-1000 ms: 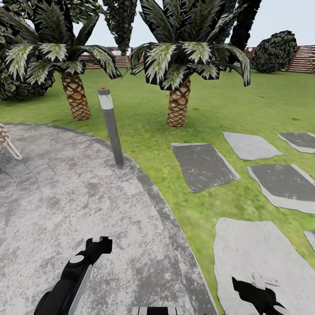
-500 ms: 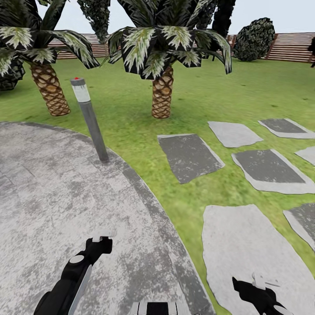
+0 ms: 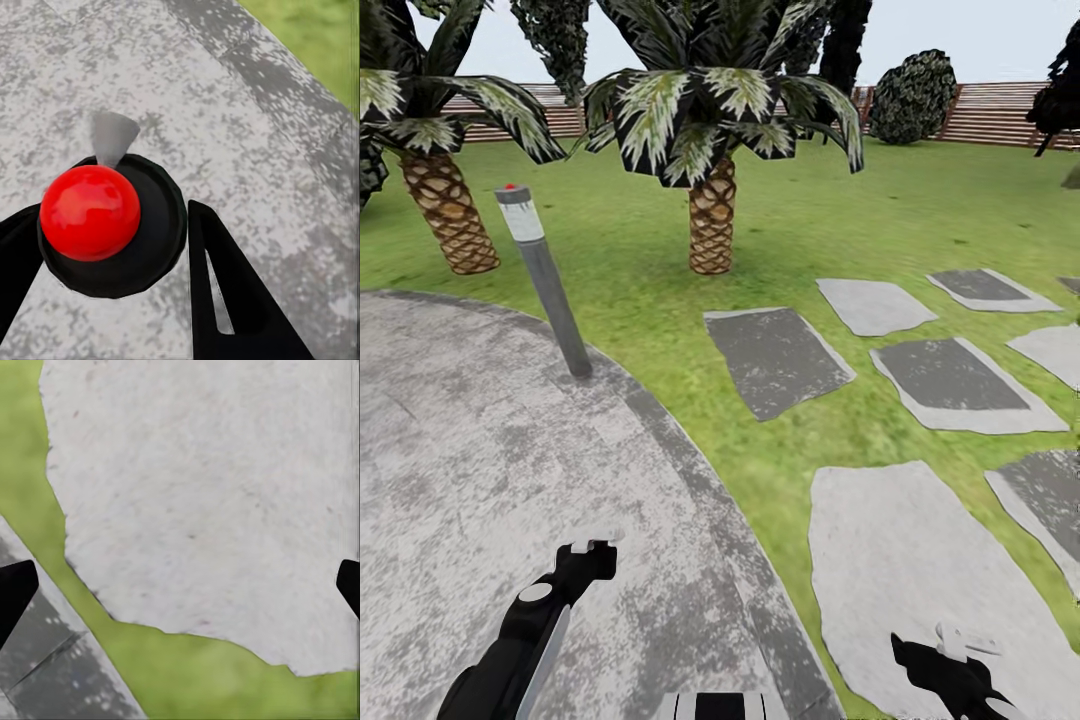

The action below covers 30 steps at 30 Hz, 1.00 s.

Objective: Pick up the pesticide atomizer in the garden and spray insectifuge to fully cover both potted plants in the garden.

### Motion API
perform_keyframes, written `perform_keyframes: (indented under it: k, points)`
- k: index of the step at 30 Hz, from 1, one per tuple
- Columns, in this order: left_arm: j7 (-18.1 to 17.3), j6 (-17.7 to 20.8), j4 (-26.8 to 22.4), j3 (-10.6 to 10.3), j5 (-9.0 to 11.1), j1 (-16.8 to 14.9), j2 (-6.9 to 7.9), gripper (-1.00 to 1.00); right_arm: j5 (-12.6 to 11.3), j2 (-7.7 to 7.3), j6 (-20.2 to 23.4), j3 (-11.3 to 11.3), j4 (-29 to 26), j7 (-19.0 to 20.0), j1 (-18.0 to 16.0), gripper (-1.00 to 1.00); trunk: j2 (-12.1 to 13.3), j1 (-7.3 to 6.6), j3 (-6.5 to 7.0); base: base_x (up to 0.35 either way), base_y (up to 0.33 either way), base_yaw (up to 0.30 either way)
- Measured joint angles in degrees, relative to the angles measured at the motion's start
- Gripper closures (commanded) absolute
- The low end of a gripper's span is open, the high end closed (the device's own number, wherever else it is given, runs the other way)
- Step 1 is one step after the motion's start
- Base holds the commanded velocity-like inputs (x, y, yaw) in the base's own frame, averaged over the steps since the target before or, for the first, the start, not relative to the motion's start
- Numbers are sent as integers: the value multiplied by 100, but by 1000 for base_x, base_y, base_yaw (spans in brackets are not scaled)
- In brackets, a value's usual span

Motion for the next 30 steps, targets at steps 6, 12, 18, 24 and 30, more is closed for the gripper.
perform_keyframes:
  k: [6,12,18,24,30]
  points:
    - [0,0,0,0,0,0,0,100,-1,0,0,0,0,0,0,-100,0,0,41,0,0,-179]
    - [0,0,0,0,0,0,0,100,-4,0,0,0,0,0,0,-100,0,0,81,0,0,-179]
    - [0,0,0,0,0,0,0,100,-7,0,0,0,0,0,0,-100,0,0,122,0,0,-179]
    - [0,0,0,0,0,0,0,100,-7,0,0,0,0,0,0,-100,0,0,163,0,0,-180]
    - [0,0,0,0,0,0,0,100,-7,0,0,0,1,-1,0,-100,0,0,204,0,0,-180]
